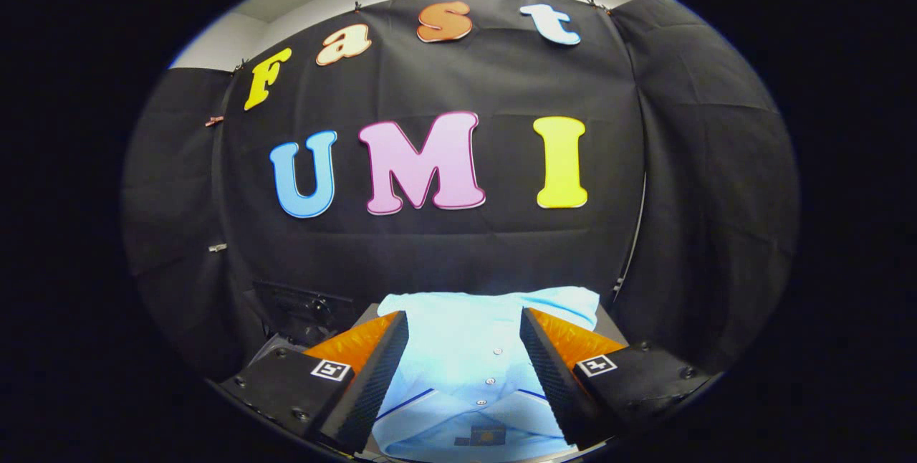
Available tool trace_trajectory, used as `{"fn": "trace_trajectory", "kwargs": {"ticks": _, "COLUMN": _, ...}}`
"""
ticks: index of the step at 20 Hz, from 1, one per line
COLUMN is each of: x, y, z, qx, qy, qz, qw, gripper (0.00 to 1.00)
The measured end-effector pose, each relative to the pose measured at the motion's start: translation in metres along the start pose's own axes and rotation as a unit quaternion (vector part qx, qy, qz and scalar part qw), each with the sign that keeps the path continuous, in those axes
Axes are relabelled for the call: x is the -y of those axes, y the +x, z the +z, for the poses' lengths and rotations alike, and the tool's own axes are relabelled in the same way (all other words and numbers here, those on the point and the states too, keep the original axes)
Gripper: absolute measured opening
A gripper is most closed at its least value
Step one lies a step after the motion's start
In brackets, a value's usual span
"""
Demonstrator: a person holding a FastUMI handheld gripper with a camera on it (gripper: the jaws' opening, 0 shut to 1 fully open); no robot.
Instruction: Put the clothes into the washing machine and then close the washing machine lid.
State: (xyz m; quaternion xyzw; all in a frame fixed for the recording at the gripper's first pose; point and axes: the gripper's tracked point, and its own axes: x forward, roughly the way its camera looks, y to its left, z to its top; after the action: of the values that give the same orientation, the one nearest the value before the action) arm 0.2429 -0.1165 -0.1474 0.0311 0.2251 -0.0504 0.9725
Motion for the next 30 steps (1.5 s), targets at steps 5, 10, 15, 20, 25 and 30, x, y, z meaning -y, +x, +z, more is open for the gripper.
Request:
{"fn": "trace_trajectory", "kwargs": {"ticks": 5, "x": 0.021, "y": 0.037, "z": -0.020, "qx": -0.044, "qy": 0.002, "qz": -0.027, "qw": 0.999, "gripper": 0.98}}
{"fn": "trace_trajectory", "kwargs": {"ticks": 10, "x": 0.027, "y": 0.063, "z": -0.034, "qx": -0.080, "qy": -0.008, "qz": -0.038, "qw": 0.996, "gripper": 0.99}}
{"fn": "trace_trajectory", "kwargs": {"ticks": 15, "x": 0.032, "y": 0.086, "z": -0.050, "qx": -0.135, "qy": -0.012, "qz": -0.047, "qw": 0.990, "gripper": 0.99}}
{"fn": "trace_trajectory", "kwargs": {"ticks": 20, "x": 0.039, "y": 0.096, "z": -0.069, "qx": -0.192, "qy": 0.000, "qz": -0.052, "qw": 0.980, "gripper": 0.99}}
{"fn": "trace_trajectory", "kwargs": {"ticks": 25, "x": 0.039, "y": 0.100, "z": -0.082, "qx": -0.223, "qy": -0.017, "qz": -0.055, "qw": 0.973, "gripper": 0.96}}
{"fn": "trace_trajectory", "kwargs": {"ticks": 30, "x": 0.046, "y": 0.102, "z": -0.085, "qx": -0.240, "qy": -0.020, "qz": -0.058, "qw": 0.969, "gripper": 0.71}}
